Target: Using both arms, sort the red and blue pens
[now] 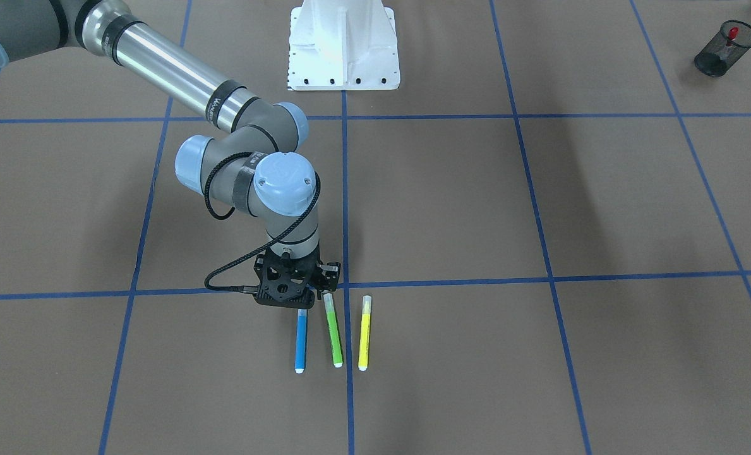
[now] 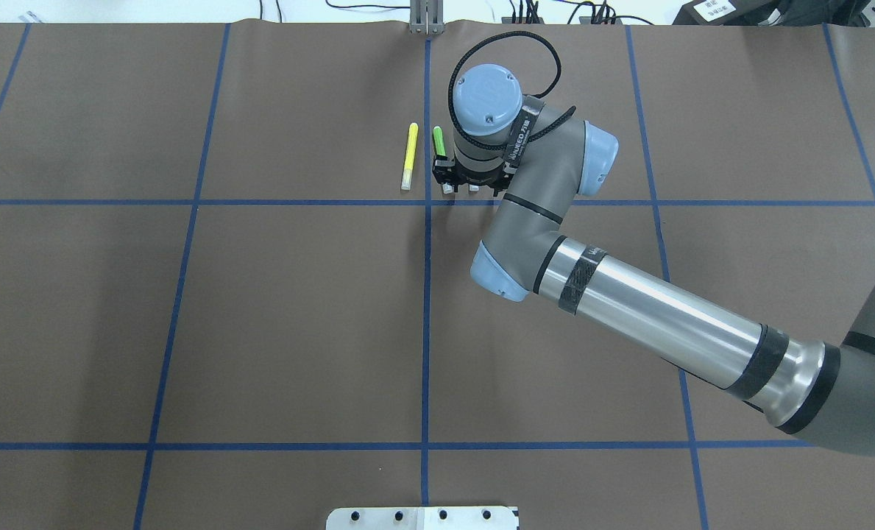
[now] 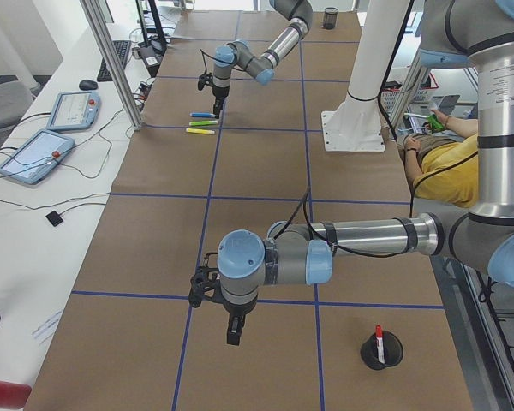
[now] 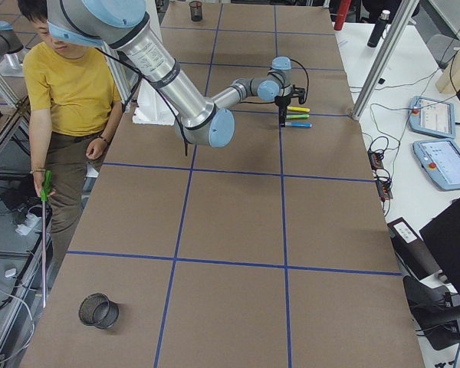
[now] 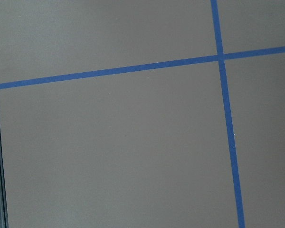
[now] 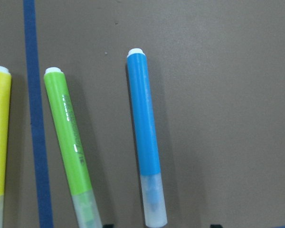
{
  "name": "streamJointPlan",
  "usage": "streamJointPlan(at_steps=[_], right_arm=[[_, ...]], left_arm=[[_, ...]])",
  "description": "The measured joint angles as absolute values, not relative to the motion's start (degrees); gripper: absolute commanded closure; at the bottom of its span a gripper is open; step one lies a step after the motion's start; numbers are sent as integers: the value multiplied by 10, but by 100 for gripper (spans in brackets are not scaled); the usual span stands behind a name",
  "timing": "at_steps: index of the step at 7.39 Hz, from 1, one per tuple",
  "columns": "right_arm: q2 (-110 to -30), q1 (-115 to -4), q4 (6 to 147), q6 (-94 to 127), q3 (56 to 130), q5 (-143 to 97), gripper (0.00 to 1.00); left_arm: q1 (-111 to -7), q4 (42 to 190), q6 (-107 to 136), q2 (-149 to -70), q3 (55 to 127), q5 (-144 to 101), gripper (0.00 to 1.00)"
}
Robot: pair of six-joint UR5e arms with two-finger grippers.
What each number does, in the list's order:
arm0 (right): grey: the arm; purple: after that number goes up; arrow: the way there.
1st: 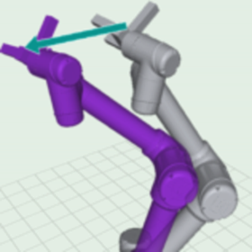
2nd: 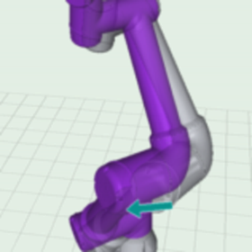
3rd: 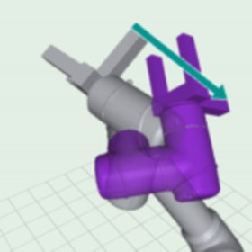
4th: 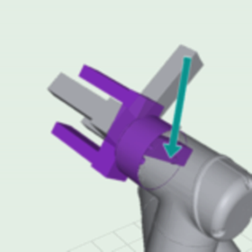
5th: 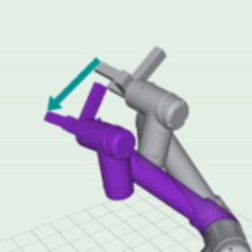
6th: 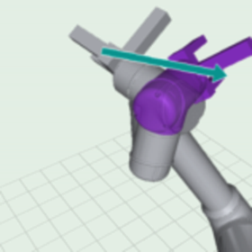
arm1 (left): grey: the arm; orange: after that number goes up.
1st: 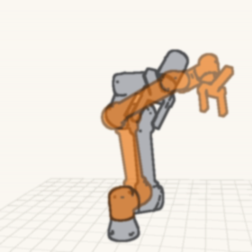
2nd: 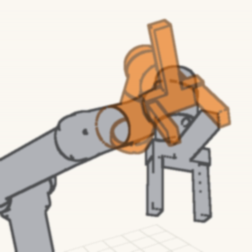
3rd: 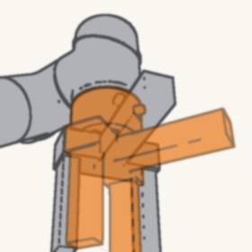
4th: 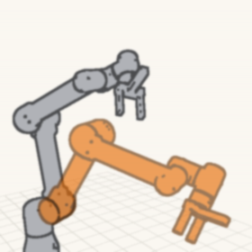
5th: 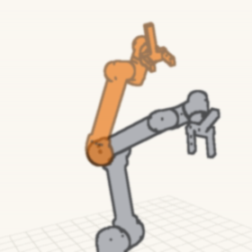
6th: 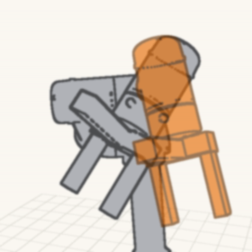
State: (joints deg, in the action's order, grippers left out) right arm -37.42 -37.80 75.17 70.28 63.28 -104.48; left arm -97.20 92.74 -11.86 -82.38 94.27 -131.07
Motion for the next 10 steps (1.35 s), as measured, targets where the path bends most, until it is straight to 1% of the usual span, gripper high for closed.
streamJointPlan(at_steps=[1, 2, 6, 7, 8, 9, 10], right_arm=[[-374, -378, 750, 702, 632, -1043, 38], [-374, -378, 748, 701, 631, -1042, 41], [-373, -378, 739, 701, 626, -1040, 42], [-373, -378, 721, 700, 613, -1039, 42], [-371, -378, 702, 701, 599, -1039, 44], [-368, -378, 694, 702, 592, -1038, 50], [-364, -378, 693, 705, 588, -1038, 65]], left_arm=[[-972, 928, -119, -824, 943, -1311, 0], [-972, 928, -119, -824, 943, -1310, 0], [-972, 928, -119, -824, 943, -1311, 0], [-972, 928, -119, -824, 943, -1311, 0], [-972, 928, -119, -824, 943, -1311, 0], [-971, 928, -119, -824, 943, -1311, 0], [-971, 928, -119, -824, 943, -1311, 0]])
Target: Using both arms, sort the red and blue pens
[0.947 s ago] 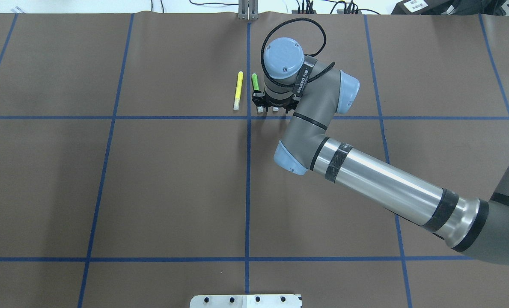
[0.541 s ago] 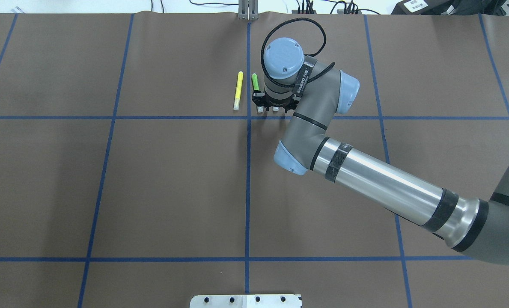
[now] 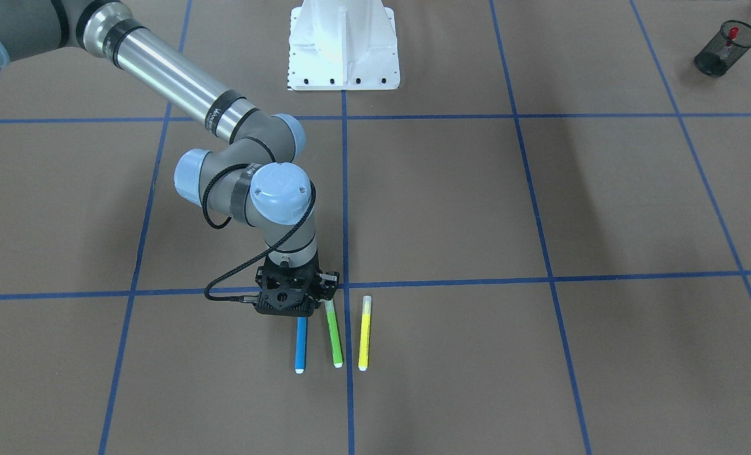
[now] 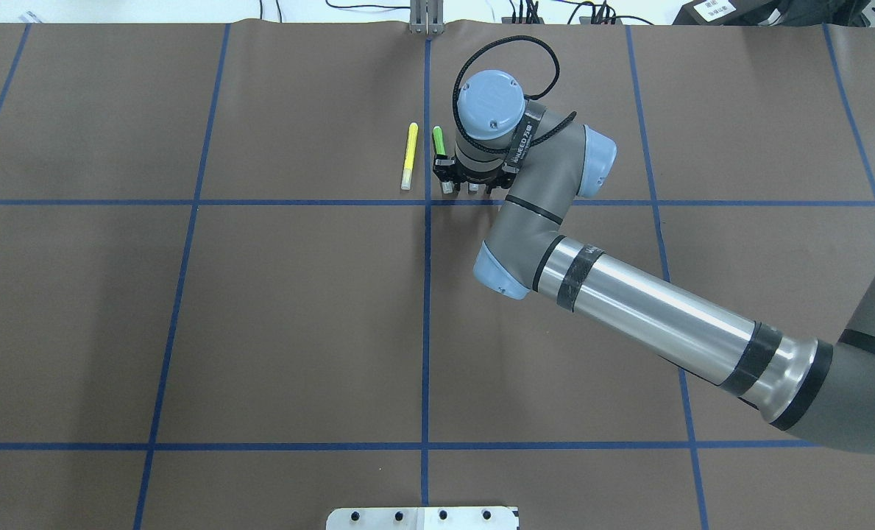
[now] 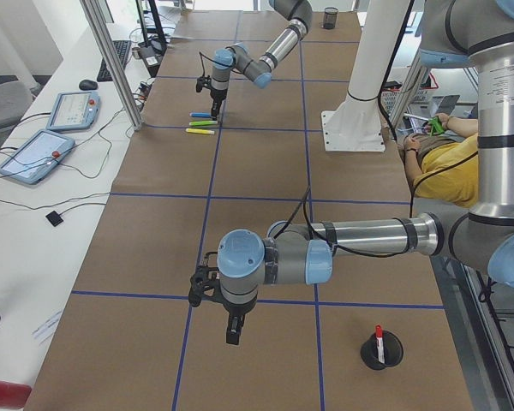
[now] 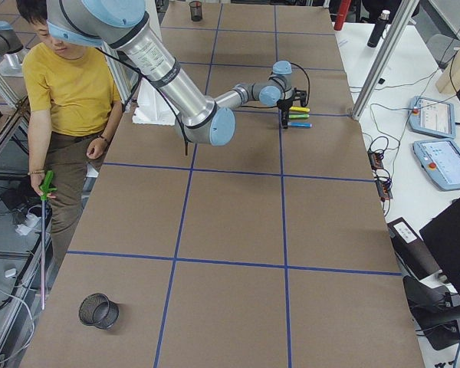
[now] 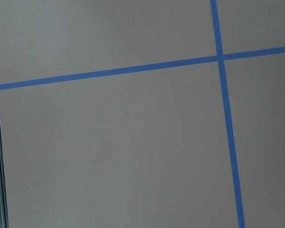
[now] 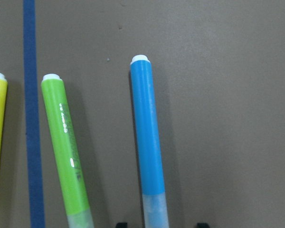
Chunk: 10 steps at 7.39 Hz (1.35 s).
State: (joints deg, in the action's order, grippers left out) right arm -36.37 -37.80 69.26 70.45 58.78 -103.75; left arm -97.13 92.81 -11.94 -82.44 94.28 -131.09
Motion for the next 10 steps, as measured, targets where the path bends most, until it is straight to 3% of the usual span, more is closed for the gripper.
streamJointPlan(at_steps=[5, 6, 10], right_arm=[[-358, -378, 703, 701, 587, -1039, 66], [-359, -378, 704, 700, 587, -1039, 97], [-359, -380, 712, 699, 591, -1040, 100]], left_arm=[[-971, 928, -119, -824, 942, -1311, 0], [-971, 928, -120, -824, 943, -1311, 0], [-971, 928, -120, -824, 943, -1310, 0]])
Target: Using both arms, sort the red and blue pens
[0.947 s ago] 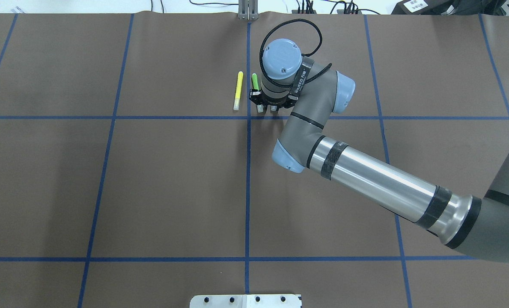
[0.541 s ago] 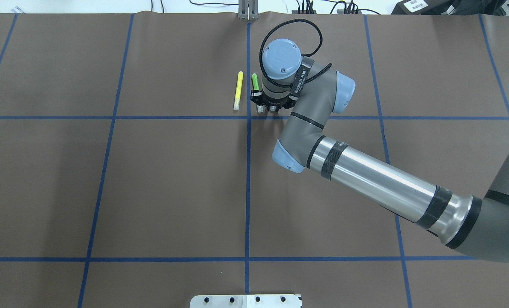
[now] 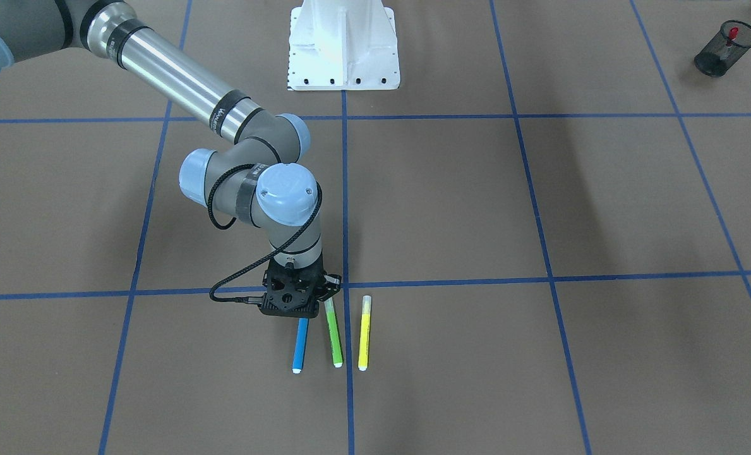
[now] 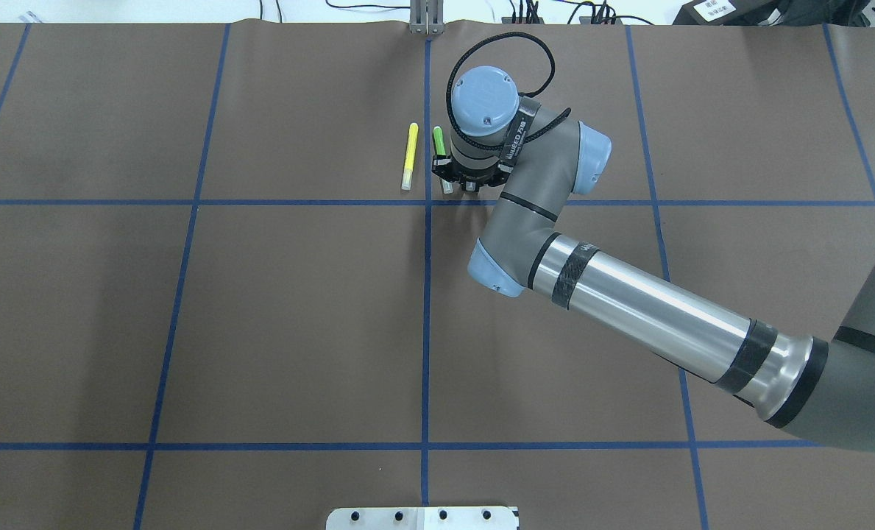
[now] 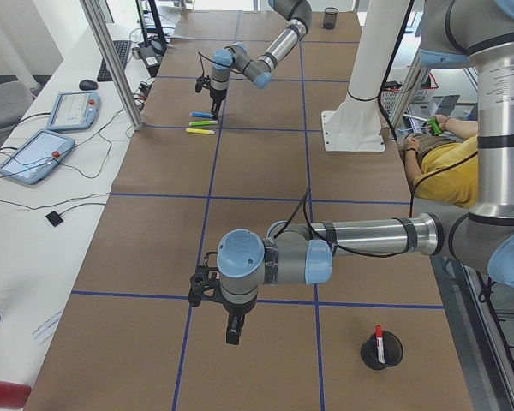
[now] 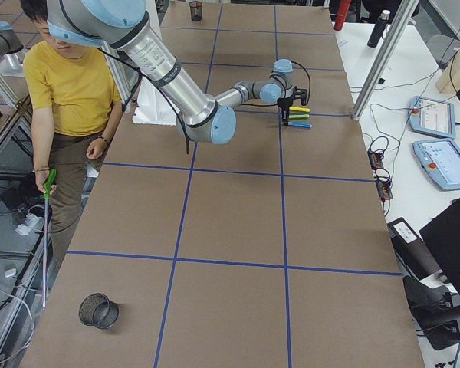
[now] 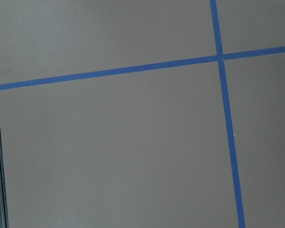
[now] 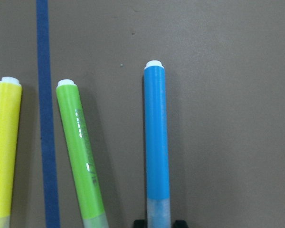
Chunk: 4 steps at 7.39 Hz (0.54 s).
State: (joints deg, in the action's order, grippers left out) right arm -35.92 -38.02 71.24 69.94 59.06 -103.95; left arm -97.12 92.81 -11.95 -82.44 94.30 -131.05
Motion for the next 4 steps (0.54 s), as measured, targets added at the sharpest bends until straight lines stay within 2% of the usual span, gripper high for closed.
streamJointPlan(at_steps=[2, 4], right_arm=[[-359, -391, 749, 694, 620, -1043, 100], [-379, -414, 796, 663, 680, -1074, 100]], left_arm=[[-971, 928, -120, -824, 943, -1310, 0], [-971, 928, -119, -825, 944, -1311, 0]])
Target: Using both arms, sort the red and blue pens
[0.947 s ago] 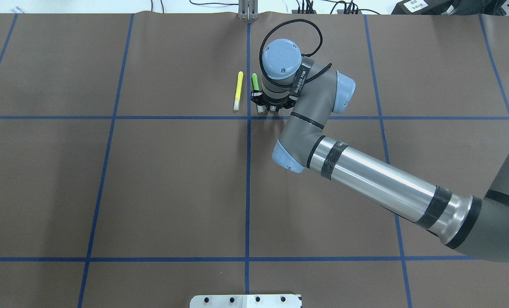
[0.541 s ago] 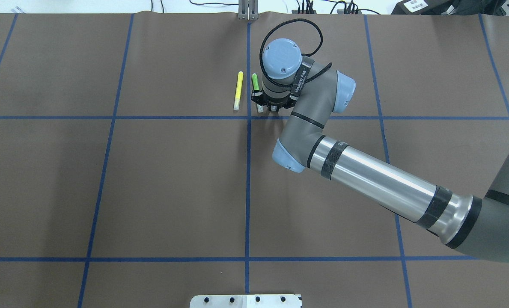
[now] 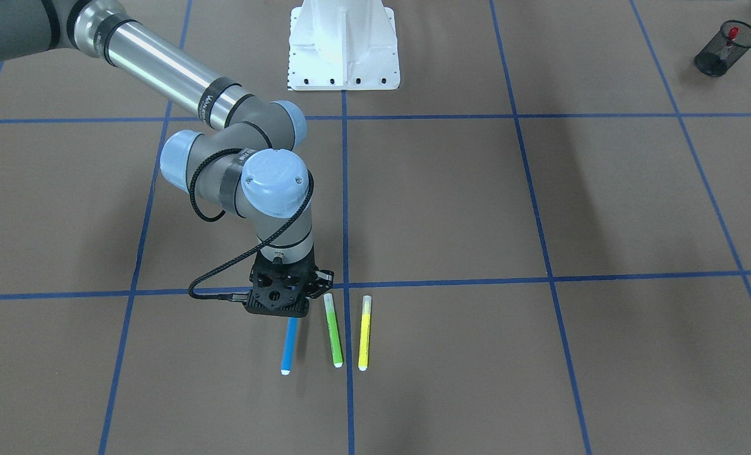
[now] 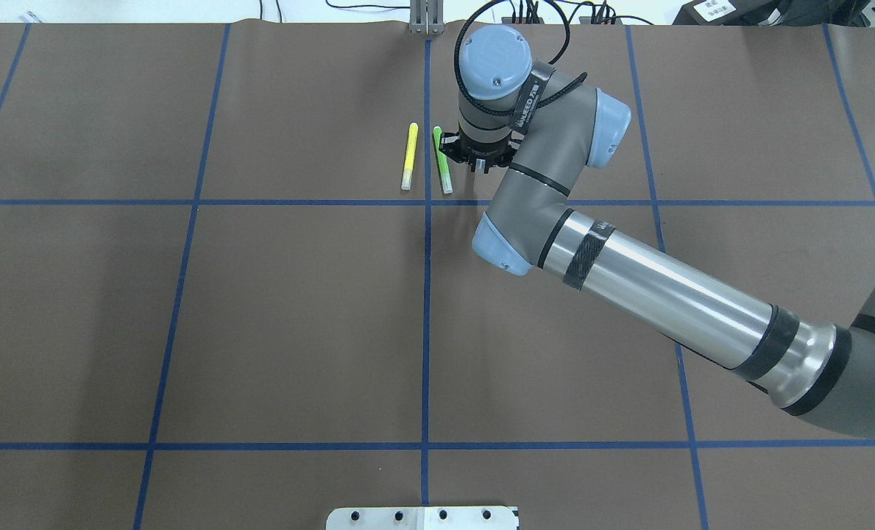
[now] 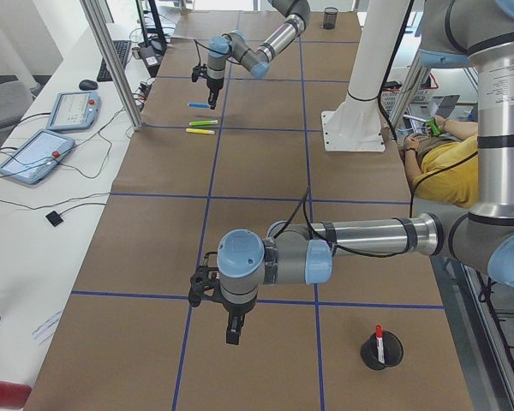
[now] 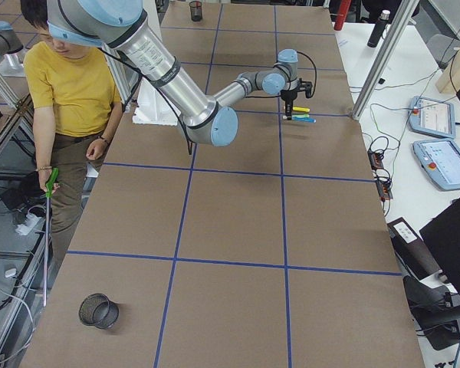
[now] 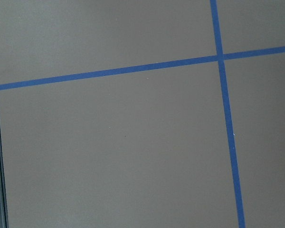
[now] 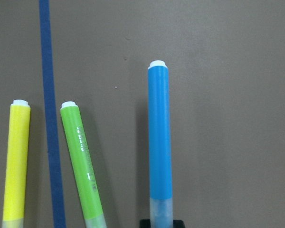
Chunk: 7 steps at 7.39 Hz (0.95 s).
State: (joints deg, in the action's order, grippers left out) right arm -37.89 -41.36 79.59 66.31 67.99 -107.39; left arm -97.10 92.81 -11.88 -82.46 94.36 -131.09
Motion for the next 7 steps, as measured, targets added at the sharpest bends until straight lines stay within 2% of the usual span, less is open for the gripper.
streamJointPlan(at_steps=[4, 7], right_arm=[[-490, -476, 826, 593, 822, -1146, 100], [-576, -548, 954, 455, 963, -1186, 100]], left_arm=[[-920, 977, -117, -833, 944, -1347, 0], [-909, 991, -119, -832, 939, -1349, 0]])
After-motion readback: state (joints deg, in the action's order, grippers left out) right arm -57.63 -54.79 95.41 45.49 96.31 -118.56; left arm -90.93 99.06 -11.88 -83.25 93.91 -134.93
